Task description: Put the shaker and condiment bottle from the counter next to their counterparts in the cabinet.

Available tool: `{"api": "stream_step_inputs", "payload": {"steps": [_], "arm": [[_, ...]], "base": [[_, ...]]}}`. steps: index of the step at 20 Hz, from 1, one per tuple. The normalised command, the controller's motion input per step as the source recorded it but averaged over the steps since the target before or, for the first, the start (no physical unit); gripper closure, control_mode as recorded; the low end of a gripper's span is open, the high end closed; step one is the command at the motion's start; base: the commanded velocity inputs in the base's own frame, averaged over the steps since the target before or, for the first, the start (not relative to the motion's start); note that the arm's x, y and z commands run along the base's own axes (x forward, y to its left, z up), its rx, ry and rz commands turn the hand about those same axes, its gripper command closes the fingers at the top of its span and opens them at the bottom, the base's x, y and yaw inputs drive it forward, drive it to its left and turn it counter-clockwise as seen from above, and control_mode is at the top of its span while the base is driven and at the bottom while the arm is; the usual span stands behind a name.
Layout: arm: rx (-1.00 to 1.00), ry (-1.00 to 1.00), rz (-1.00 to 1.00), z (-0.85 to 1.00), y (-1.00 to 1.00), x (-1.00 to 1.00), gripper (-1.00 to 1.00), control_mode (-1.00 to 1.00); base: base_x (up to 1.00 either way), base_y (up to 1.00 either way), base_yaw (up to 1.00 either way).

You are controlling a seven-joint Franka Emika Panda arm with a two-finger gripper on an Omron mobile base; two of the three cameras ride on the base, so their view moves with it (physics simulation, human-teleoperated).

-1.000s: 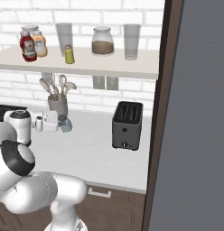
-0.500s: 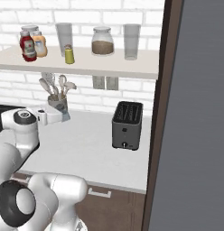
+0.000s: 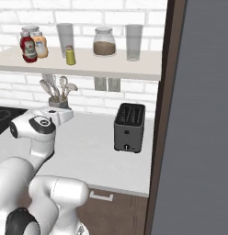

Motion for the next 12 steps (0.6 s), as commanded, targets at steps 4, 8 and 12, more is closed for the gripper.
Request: {"api": "stream_step_inputs", "payload": {"steps": [4,8,12], "arm": [[0.01,0.0,0.03,0.13,0.01,0.0,1.0,-1.0],[0.01,0.0,0.15,0.82,0.17,0.0,1.0,-1.0],[0.0,0.0,0.14,0.93,0.15,-0.11,1.0,-1.0]], "base": [[0.0,0.0,0.0],[0.0,0.0,0.0],[0.0,0.0,0.0]]}}
